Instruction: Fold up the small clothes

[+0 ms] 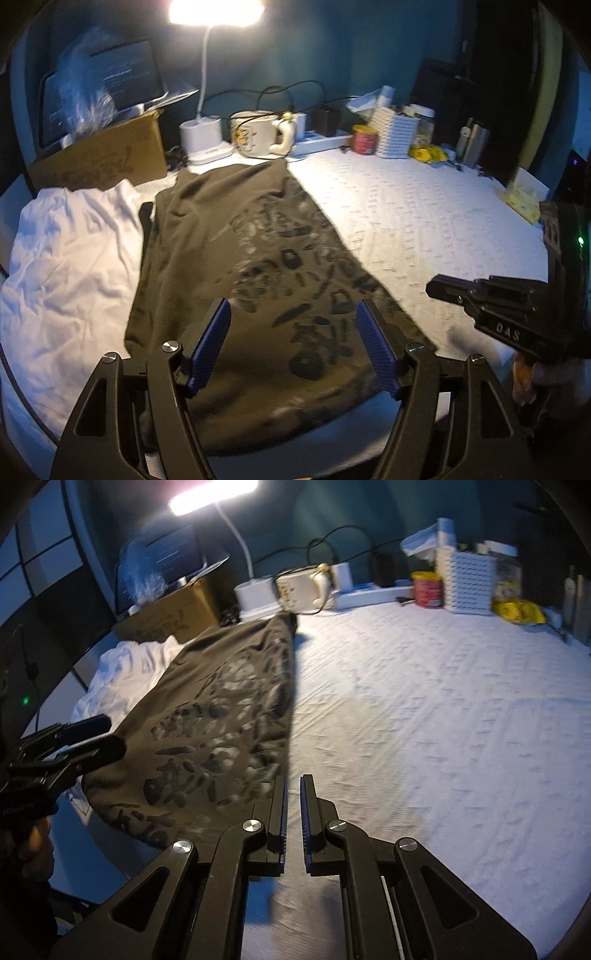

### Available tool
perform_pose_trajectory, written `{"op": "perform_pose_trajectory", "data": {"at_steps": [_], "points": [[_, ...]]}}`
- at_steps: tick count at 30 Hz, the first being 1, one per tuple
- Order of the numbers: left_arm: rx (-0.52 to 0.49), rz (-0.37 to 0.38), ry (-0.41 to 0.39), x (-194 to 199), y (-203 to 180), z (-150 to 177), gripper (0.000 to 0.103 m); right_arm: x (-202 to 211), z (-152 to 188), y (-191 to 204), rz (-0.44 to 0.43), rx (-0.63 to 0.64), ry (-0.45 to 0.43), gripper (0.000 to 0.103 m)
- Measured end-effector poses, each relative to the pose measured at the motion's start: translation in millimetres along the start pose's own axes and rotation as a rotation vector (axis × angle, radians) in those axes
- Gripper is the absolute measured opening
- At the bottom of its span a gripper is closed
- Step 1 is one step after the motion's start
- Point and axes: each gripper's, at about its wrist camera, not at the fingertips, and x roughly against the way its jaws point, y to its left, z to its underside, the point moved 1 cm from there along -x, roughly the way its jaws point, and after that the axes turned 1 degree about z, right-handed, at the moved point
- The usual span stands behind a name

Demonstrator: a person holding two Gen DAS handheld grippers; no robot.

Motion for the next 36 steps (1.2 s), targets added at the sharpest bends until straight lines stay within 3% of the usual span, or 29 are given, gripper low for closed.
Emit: {"op": "perform_pose_trajectory", "data": {"at_steps": [2, 6, 8, 9, 10, 20, 36], "points": [[-0.012, 0.011, -0.007, 3.8, -6.9, -0.1, 0.073, 10.3, -0.1, -6.0, 0.013, -0.008, -0.017, 0.008], [-0.022, 0.054, -0.049, 16.2, -22.7, -2.1, 0.087, 23.3, 1.0, -12.8, 0.04, -0.001, -0.021, 0.011], [-0.027, 0.056, -0.08, 22.4, -30.7, -3.2, 0.094, 32.6, 1.7, -16.6, 0.05, -0.005, -0.036, 0.033], [-0.031, 0.055, -0.095, 25.3, -34.1, -4.0, 0.096, 36.9, 2.0, -18.5, 0.052, -0.01, -0.045, 0.053], [-0.033, 0.056, -0.106, 27.8, -36.8, -4.9, 0.097, 42.5, 3.0, -21.1, 0.053, -0.016, -0.057, 0.059], [-0.016, 0.047, -0.219, 53.6, -54.9, -15.2, 0.101, 105.3, -1.0, -40.6, 0.16, 0.002, -0.155, 0.059], [-0.165, 0.07, -0.397, 93.7, -90.2, -31.6, 0.102, 217.7, -19.5, -48.2, 0.285, 0.054, -0.39, 0.059]]}}
